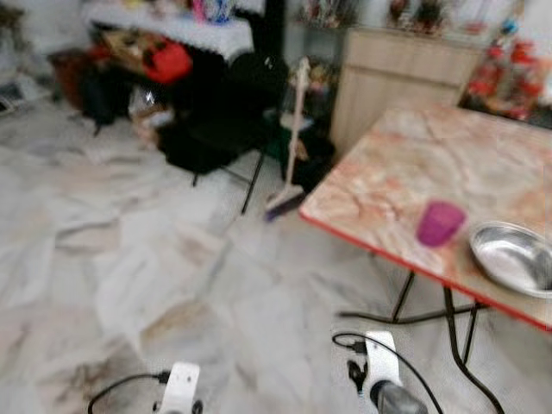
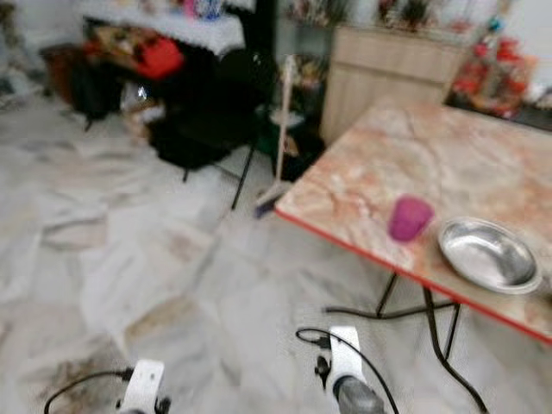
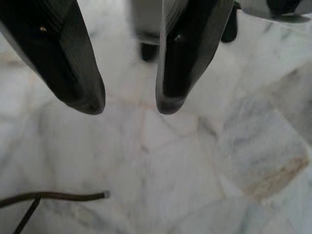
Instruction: Setting the table
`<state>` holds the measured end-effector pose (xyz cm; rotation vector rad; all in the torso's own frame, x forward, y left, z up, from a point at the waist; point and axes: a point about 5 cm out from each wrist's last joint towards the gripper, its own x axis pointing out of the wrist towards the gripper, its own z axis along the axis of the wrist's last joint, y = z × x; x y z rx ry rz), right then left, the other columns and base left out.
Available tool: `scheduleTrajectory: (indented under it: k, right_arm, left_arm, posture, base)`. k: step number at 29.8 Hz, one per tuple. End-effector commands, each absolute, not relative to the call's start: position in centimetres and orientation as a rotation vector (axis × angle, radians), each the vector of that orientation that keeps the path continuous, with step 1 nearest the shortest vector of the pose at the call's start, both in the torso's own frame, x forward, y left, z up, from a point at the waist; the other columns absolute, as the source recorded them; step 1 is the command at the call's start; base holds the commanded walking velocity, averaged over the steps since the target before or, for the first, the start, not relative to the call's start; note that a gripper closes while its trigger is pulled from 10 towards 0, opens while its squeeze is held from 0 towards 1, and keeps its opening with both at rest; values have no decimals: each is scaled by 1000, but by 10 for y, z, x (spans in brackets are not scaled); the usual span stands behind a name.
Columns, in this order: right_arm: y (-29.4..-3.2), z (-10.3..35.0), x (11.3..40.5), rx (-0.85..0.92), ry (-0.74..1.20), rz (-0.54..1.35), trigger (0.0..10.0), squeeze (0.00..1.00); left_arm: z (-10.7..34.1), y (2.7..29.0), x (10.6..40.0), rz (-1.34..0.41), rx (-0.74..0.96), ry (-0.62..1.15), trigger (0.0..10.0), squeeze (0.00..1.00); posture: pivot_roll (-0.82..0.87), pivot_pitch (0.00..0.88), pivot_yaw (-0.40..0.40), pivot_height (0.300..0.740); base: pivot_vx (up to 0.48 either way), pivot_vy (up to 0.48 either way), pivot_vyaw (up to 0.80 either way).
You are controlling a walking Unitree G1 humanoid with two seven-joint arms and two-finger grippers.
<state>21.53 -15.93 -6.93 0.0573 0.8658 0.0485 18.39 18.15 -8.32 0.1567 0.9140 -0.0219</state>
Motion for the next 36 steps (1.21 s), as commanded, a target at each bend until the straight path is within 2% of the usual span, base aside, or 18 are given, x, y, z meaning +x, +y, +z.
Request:
scheduleTrajectory:
  k: [1, 36]
  right_arm:
    - [-168, -70, 214, 53, 869, 17, 10000, 0]
    - [-167, -69, 215, 59, 862, 8, 10000, 0]
  left_arm:
    - [-84, 174, 184, -40, 147, 922, 10000, 0]
    - [-82, 175, 188, -44, 140, 911, 10000, 0]
  posture:
    - [78, 0, 15, 740]
    - [72, 0, 25, 740]
  base:
    - [0, 0, -781]
    - [0, 0, -781]
